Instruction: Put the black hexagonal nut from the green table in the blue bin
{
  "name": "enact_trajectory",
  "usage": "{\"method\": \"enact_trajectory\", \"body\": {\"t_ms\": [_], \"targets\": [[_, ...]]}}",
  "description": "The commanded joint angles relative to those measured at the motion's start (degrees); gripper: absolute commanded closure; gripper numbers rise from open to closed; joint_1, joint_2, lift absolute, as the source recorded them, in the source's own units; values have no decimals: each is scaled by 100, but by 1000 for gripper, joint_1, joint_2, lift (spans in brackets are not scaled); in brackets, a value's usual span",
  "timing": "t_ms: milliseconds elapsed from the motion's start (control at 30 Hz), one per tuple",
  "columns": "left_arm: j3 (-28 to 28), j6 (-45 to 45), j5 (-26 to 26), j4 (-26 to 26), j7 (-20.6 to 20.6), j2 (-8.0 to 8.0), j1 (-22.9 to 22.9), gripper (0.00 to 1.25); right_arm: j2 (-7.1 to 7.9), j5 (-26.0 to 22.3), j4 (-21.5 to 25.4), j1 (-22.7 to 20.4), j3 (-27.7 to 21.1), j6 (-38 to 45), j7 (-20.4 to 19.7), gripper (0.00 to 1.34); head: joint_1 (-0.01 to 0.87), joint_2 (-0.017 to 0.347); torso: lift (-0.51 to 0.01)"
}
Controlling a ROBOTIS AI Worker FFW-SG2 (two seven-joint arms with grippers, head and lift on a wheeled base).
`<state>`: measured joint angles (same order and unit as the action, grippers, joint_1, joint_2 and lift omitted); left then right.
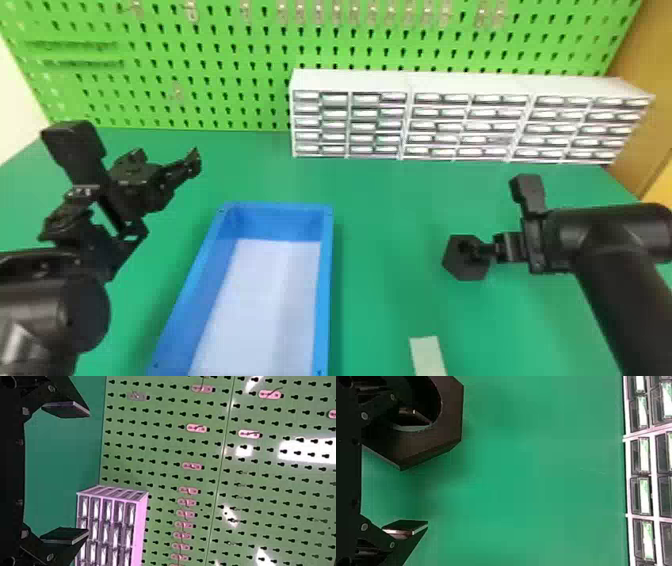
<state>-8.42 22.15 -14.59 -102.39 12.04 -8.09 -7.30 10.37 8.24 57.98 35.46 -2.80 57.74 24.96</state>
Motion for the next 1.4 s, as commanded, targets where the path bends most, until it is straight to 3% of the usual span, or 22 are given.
{"method": "enact_trajectory", "body": {"t_ms": [0, 200, 433, 567, 733, 967, 1100, 1367], "targets": [[-2, 0, 0, 0, 0, 0, 0, 217, 0, 11, -6, -4, -1, 1, 0, 351, 666, 32, -100], [-2, 0, 0, 0, 0, 0, 0, 220, 0, 19, -6, -4, 17, 1, 0, 367, 666, 32, -100], [-2, 0, 0, 0, 0, 0, 9, 220, 0, 81, -6, -4, 70, 9, 0, 693, 666, 32, -100], [-2, 0, 0, 0, 0, 0, 9, 220, 0, 116, -6, -4, 105, 9, 0, 739, 666, 32, -100], [-2, 0, 0, 0, 0, 0, 18, 220, 0, 186, 3, 14, 184, 9, 0, 904, 666, 32, -100], [-2, 0, 0, 0, 0, 0, 18, 220, 0, 257, 3, 23, 298, 9, 0, 941, 666, 32, -100], [-2, 0, 0, 0, 0, 0, 18, 220, -9, 266, 3, 23, 307, 9, 0, 1055, 666, 32, -100], [-2, 9, 0, 0, 0, 0, 26, 220, -9, 266, 11, 23, 316, -35, 0, 1055, 666, 32, -100]]}}
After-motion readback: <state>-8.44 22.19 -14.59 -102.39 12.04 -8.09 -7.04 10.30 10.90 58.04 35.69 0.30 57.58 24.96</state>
